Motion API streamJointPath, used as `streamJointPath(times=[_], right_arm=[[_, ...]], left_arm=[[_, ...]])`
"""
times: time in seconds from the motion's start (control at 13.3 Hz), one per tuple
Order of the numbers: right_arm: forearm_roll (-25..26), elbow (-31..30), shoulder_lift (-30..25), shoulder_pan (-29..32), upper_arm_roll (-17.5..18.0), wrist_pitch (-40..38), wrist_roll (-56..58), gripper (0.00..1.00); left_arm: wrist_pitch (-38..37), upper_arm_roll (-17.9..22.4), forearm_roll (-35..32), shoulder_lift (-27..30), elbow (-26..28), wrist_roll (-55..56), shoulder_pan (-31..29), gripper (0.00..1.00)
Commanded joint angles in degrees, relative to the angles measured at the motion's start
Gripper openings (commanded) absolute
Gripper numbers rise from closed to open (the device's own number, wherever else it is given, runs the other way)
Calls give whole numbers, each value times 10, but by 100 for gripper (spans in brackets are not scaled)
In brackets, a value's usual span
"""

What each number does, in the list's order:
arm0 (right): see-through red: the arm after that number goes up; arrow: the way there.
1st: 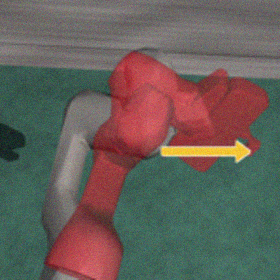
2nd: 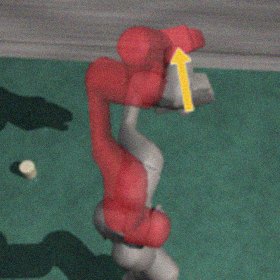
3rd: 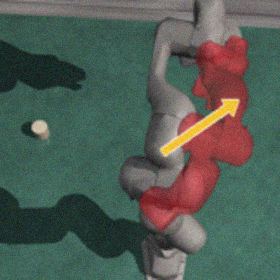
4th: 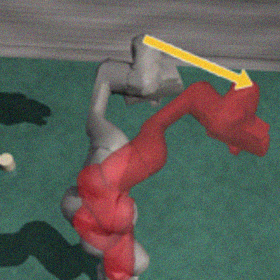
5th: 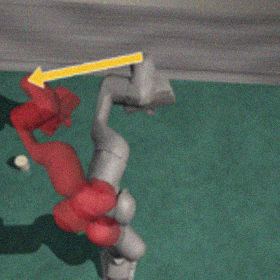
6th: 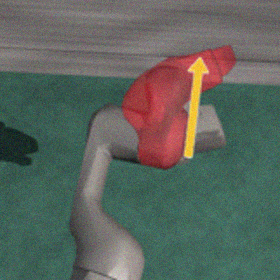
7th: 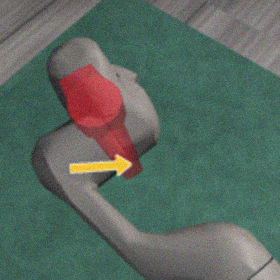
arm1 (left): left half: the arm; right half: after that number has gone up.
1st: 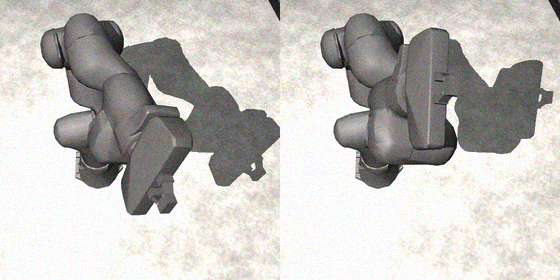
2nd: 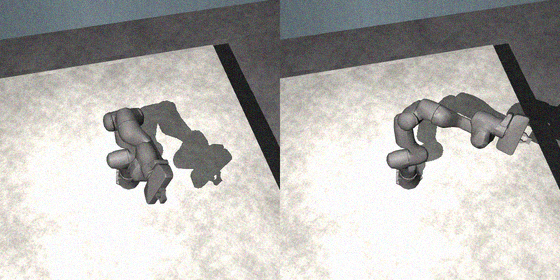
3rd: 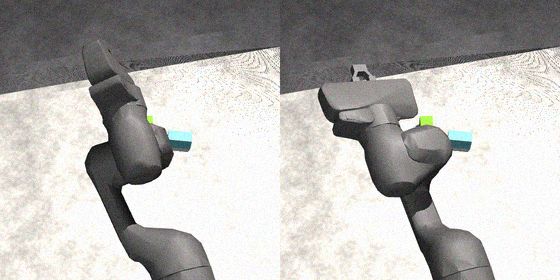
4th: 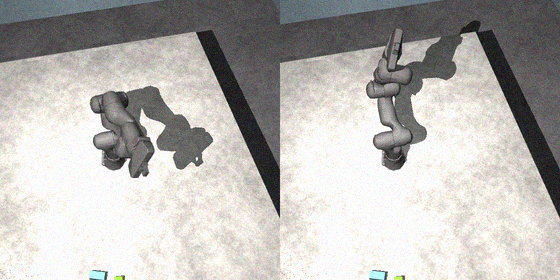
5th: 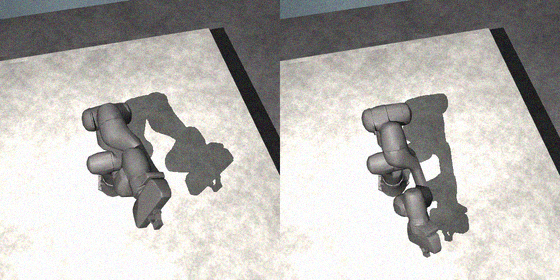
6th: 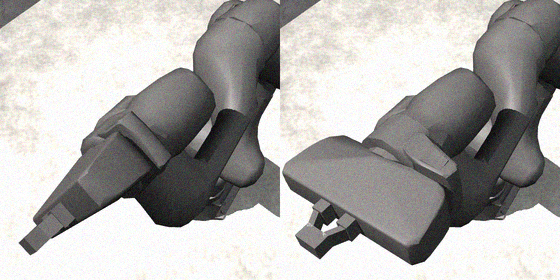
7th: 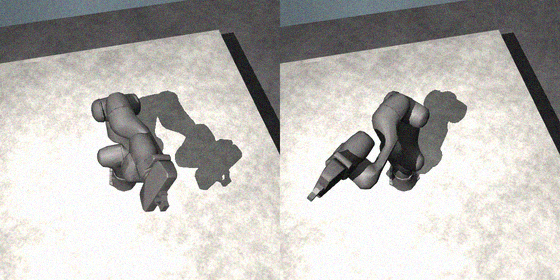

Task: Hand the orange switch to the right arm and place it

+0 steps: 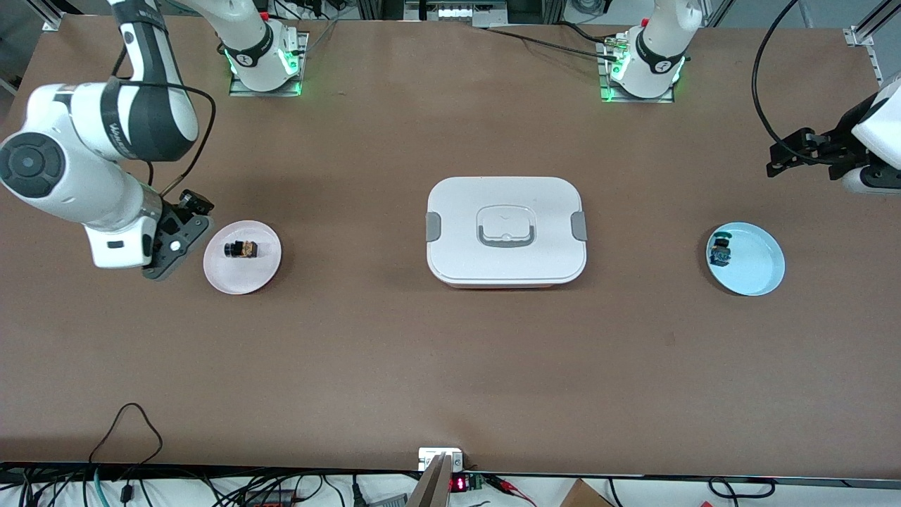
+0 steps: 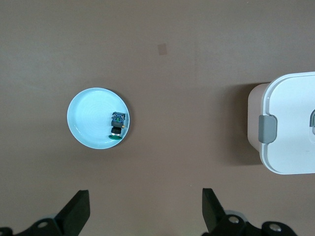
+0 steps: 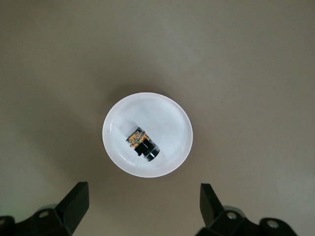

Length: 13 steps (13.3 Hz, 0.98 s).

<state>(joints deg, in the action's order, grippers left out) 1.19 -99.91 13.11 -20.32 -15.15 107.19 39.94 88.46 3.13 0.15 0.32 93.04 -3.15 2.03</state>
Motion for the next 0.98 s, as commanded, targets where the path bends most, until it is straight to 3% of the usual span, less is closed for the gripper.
streamJointPath(times=[0.0,0.45,0.68,0.9], right_arm=[[-2,15,-30,3,3,-31,-123,100],[-14,121,-37,4,25,-209,-378,100],[-10,154,-38,21,20,-232,-384,100],[-11,165,-34,91,22,-205,-384,100]], left_arm=[[-12,-4,-9,-9,-21,3,-2,100],[-12,-4,-5,-9,-21,3,-2,100],[-11,-4,-4,-9,-21,2,-2,100],[-11,-5,-6,-9,-21,2,-1,100]])
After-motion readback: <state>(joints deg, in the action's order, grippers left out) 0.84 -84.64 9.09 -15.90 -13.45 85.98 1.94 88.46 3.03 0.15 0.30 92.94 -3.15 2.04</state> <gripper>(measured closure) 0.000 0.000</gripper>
